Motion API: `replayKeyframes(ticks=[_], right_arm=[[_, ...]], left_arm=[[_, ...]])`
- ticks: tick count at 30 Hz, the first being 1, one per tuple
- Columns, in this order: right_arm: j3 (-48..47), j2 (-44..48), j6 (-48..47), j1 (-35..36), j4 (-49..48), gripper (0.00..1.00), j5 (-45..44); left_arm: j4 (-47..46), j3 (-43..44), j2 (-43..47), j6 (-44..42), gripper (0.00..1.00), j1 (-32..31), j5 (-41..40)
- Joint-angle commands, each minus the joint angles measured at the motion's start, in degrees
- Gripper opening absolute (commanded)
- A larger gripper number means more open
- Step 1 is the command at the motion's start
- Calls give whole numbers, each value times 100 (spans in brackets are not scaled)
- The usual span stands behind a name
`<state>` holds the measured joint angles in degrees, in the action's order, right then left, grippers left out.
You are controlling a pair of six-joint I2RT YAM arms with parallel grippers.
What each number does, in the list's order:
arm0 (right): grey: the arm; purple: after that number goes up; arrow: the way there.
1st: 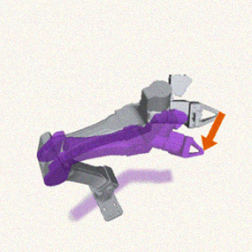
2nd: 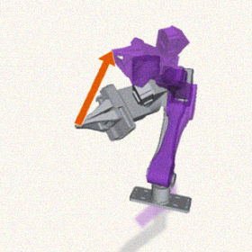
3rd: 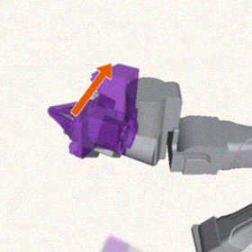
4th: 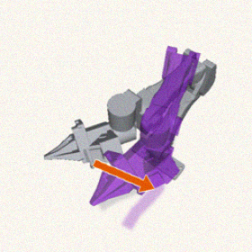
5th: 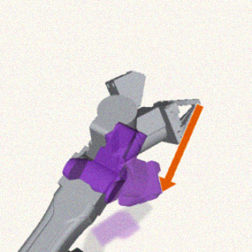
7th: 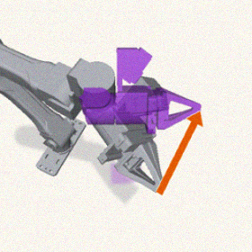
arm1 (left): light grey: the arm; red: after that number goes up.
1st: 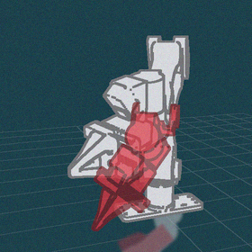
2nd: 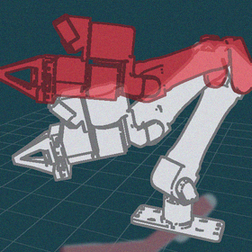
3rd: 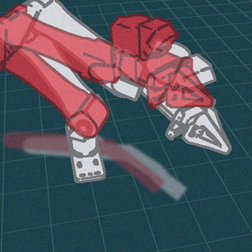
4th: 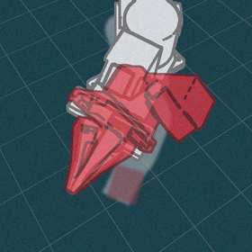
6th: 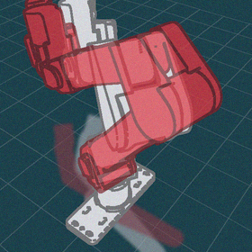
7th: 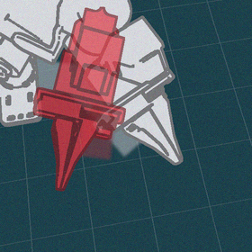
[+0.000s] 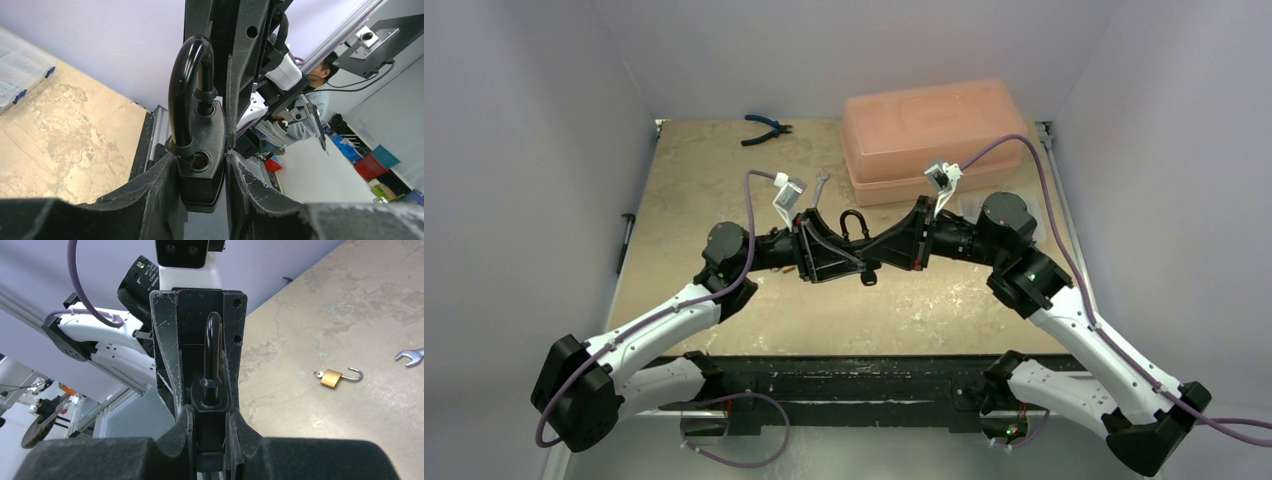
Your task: Unlock with the key
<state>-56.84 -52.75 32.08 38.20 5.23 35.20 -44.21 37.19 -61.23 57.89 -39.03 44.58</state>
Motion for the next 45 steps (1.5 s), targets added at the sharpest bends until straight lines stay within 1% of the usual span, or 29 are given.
replayKeyframes(ticks=[1, 4, 10, 16, 19, 21, 22, 26, 28, 30, 32, 35, 38, 39, 42, 45], right_arm=[[36, 136, -113, 18, -152, 0, -267], [62, 172, -130, 20, -154, 0, -277], [98, 220, -175, 21, -114, 0, -302], [135, 239, -209, 16, -95, 0, -304], [155, 239, -210, 20, -101, 0, -293], [156, 254, -215, 21, -87, 0, -331], [149, 261, -219, 15, -72, 0, -364], [129, 265, -274, 20, 18, 0, -410], [141, 265, -289, 21, 34, 0, -409], [162, 259, -285, 17, 10, 0, -383], [181, 250, -250, 16, -50, 0, -321], [191, 235, -205, 21, -141, 0, -273], [182, 213, -173, 21, -195, 0, -239], [174, 205, -165, 17, -206, 0, -237], [178, 193, -166, 21, -205, 0, -214], [218, 204, -88, 20, -351, 0, -101]], left_arm=[[101, 365, 127, -298, 39, -9, -341], [556, 405, 287, -537, 51, -9, -521], [1223, 443, 588, -851, 65, -9, -721], [1911, 494, 916, -1057, 76, -9, -1351], [2059, 521, 964, -1047, 77, -9, -1657], [2405, 654, 941, -1082, 77, -9, -1920], [2629, 727, 933, -1106, 76, -9, -2029], [3076, 971, 863, -1094, 61, -9, -2149], [3352, 1114, 811, -1133, 57, -9, -2128], [3460, 1149, 846, -1147, 56, -9, -2141], [3511, 1120, 885, -1189, 53, -9, -2180], [3448, 1046, 875, -1223, 46, -9, -2193], [3281, 982, 780, -1165, 43, -9, -2119], [3199, 963, 747, -1137, 40, -9, -2086], [2980, 891, 671, -1093, 25, -9, -2003], [2806, 818, 645, -1116, 16, -9, -1989]])
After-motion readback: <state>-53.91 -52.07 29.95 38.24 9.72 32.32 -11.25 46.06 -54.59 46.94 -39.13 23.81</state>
